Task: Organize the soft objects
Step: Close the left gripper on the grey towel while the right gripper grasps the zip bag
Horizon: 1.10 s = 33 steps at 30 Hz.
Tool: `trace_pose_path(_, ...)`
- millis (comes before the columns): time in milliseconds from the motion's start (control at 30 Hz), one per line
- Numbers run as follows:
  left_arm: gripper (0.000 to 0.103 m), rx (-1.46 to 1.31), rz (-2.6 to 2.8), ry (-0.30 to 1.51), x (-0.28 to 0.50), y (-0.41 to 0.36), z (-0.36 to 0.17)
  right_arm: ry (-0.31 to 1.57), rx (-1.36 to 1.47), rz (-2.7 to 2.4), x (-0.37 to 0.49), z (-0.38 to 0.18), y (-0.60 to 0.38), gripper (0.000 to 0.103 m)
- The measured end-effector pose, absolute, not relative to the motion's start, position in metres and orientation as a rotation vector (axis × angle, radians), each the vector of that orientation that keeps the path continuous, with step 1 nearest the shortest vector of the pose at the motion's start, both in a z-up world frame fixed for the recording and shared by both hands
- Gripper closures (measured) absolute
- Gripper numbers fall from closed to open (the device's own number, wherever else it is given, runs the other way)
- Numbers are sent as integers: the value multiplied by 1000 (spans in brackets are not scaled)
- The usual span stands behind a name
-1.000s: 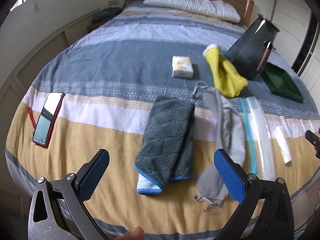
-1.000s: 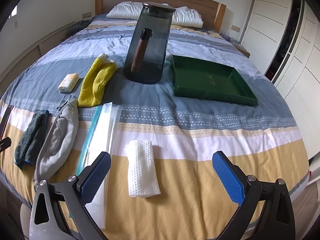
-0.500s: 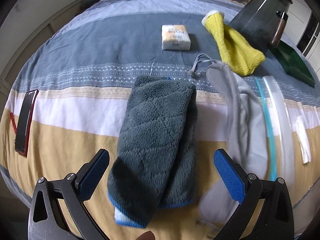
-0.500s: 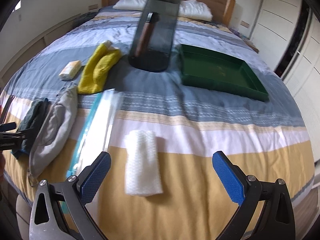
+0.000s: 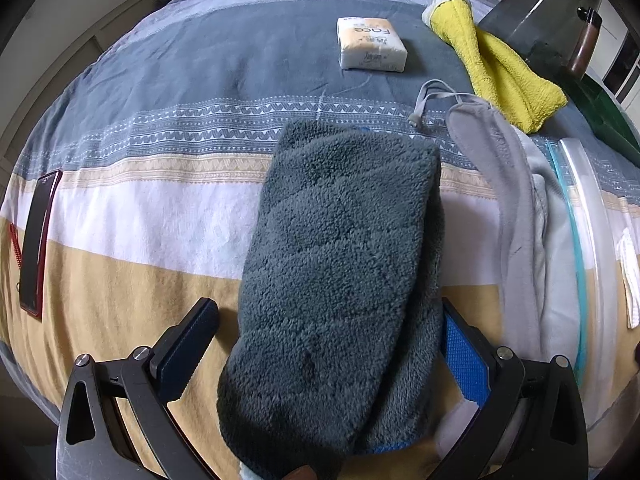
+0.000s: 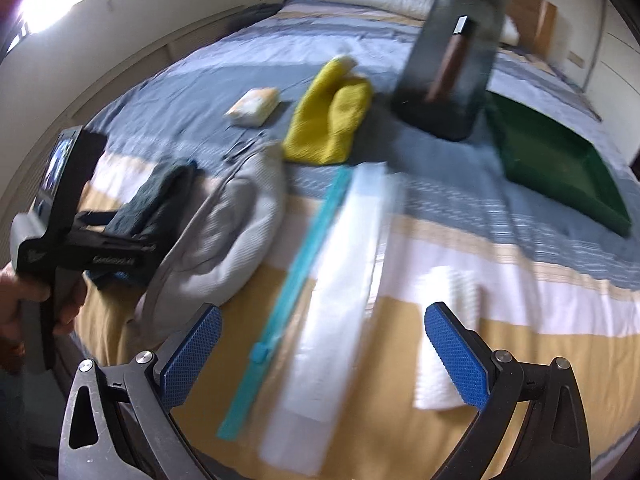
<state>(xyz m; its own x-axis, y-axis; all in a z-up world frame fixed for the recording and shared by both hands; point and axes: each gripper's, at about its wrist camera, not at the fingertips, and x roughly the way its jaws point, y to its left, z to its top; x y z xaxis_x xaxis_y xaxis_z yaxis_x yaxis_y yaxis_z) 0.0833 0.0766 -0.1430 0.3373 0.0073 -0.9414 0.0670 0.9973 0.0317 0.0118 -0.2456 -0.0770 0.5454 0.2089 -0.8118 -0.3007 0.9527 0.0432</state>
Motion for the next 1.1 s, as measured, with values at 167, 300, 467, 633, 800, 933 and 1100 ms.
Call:
trace_pose_path(167,1,64,-45,1223,87,77,-149,1020,-99,316,27,-97,-235,0)
trace_pose_path(300,1,63,-49,1224,90,82,-152,1050,-108,287,39,-109,-225,0)
trace_pose_path(467,1,84,-54,1237,103,82,-156,1102,-113,249,52,-128,-217,0)
trace_pose_path(633,1,125,-56,1266,120,68,-160,1149,-131,187,64,-146,-209,0)
trace_pose_path(800,1,128,-49,1307,138,60,-166,1150,-135,151,75,-156,-198,0)
trace_pose_path(933,1,129,-39,1314,143,54,-168,1141,-158,112,79,-162,-185,0)
trace_pose_path(1100,1,138,-46,1314,139,57,-175,1146,-169,89,83,-167,-173,0)
